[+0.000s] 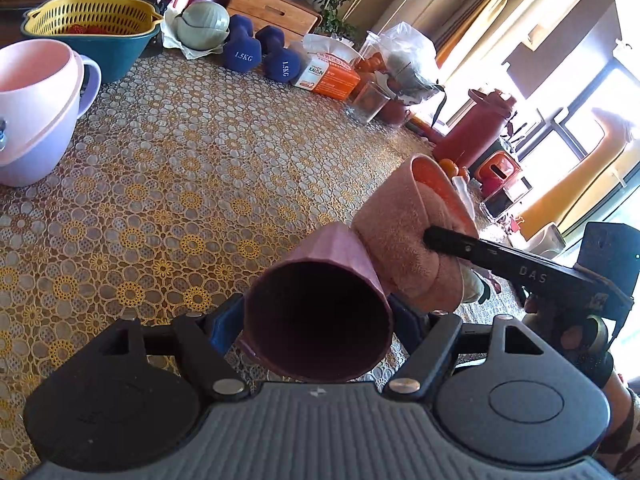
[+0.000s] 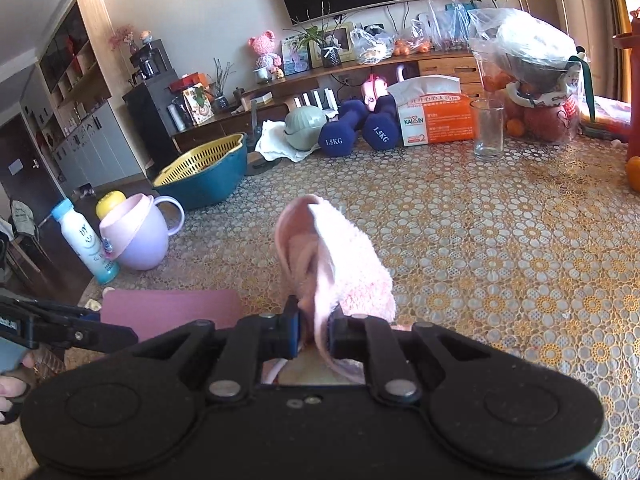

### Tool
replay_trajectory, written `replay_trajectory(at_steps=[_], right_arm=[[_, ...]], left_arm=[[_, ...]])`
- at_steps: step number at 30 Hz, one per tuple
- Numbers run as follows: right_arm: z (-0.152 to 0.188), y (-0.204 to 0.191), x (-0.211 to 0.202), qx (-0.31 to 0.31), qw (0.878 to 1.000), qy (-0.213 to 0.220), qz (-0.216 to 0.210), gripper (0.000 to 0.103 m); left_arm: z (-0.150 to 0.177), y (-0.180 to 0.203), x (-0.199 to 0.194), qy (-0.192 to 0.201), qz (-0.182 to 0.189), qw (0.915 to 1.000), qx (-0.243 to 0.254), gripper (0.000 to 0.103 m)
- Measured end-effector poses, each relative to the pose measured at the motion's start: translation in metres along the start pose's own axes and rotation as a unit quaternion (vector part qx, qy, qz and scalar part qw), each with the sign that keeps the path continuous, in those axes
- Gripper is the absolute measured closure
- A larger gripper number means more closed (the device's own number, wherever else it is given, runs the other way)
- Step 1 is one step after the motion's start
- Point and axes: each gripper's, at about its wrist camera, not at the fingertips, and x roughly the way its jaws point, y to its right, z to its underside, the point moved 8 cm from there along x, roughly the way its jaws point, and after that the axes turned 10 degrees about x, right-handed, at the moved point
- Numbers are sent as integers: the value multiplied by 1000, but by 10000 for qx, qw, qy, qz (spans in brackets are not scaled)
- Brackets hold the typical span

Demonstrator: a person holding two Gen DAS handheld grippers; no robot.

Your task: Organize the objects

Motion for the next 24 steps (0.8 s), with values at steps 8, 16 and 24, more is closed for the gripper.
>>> replay_trajectory(at_steps=[8, 16, 24], right_arm=[[18, -73, -4, -350, 9940, -269, -1003, 91], [31, -67, 15, -305, 9963, -368, -719, 91], [31, -36, 26, -325, 9989, -335, 49, 91]], left_arm=[[12, 0, -1, -15, 78, 9999, -75, 26], [18, 2, -3, 70, -71, 9999, 77, 27], [19, 6, -3, 106, -142, 9996, 214, 27]])
